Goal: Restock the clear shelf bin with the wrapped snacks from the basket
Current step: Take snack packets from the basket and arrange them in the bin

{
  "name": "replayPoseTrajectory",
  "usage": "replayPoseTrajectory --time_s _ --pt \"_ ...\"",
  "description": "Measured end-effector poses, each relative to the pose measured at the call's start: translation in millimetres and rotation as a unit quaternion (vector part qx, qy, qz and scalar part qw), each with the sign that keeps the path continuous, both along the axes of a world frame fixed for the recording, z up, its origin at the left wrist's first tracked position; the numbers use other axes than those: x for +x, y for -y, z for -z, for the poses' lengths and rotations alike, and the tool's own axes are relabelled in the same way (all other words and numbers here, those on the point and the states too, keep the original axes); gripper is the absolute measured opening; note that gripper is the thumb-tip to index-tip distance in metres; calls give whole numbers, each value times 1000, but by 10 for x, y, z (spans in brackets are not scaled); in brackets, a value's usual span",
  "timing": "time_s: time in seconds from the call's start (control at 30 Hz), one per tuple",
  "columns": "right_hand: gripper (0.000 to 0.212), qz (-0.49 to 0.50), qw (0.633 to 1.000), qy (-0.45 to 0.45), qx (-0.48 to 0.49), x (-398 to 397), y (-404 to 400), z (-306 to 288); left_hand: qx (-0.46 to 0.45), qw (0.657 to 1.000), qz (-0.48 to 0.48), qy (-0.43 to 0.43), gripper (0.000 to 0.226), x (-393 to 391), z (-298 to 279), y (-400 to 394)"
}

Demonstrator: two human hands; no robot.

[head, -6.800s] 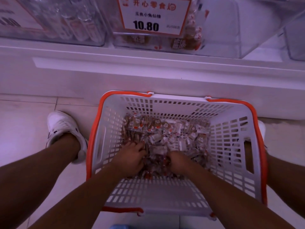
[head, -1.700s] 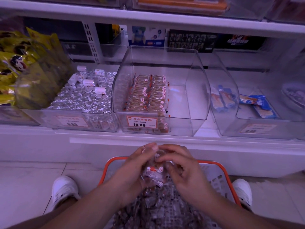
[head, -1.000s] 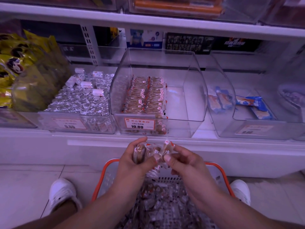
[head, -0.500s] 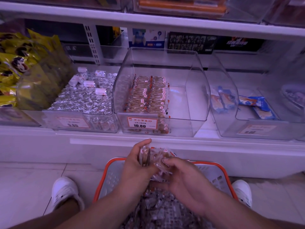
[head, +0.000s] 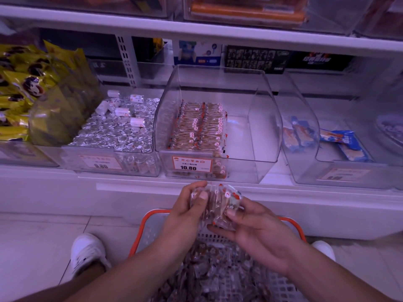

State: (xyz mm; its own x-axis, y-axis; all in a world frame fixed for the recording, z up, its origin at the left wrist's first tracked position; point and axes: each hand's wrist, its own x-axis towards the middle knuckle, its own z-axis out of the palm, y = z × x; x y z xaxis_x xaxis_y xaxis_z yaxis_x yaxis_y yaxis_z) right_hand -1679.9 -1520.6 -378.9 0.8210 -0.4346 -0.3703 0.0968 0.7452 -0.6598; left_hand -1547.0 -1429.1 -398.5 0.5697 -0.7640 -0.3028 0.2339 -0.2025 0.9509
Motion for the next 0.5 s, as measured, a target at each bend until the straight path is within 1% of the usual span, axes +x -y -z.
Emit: replayPoseTrajectory --time_s 0.1,0.13,0.2,0.23,0.33,0.37,0.4,0.43,0.5 --pt "46 1 1000 7 25 35 -16 -38 -15 998 -6 -59 25 -13 -50 -3" --pt "46 -4 999 14 46 47 -25 -48 -12 998 -11 -64 26 -11 -59 4" --pt "50 -20 997 28 75 65 -41 -55 -3 999 -11 -40 23 -18 -63 7" --pt "52 -28 996 29 73 66 -41 -61 2 1000 -6 -22 20 -28 -54 6" --pt "46 -52 996 37 58 42 -1 -59 23 1000 2 15 21 -61 -40 -10" --pt "44 -64 996 39 52 33 11 -61 29 999 10 23 26 -71 -58 -16" --pt "43 -77 995 38 46 29 20 -62 34 999 16 19 37 -75 -78 -18" --pt "44 -87 995 35 43 25 25 -60 38 999 17 4 48 -73 -104 -14" --pt "48 -92 994 35 44 28 28 -55 47 998 -7 -45 59 -47 -104 34"
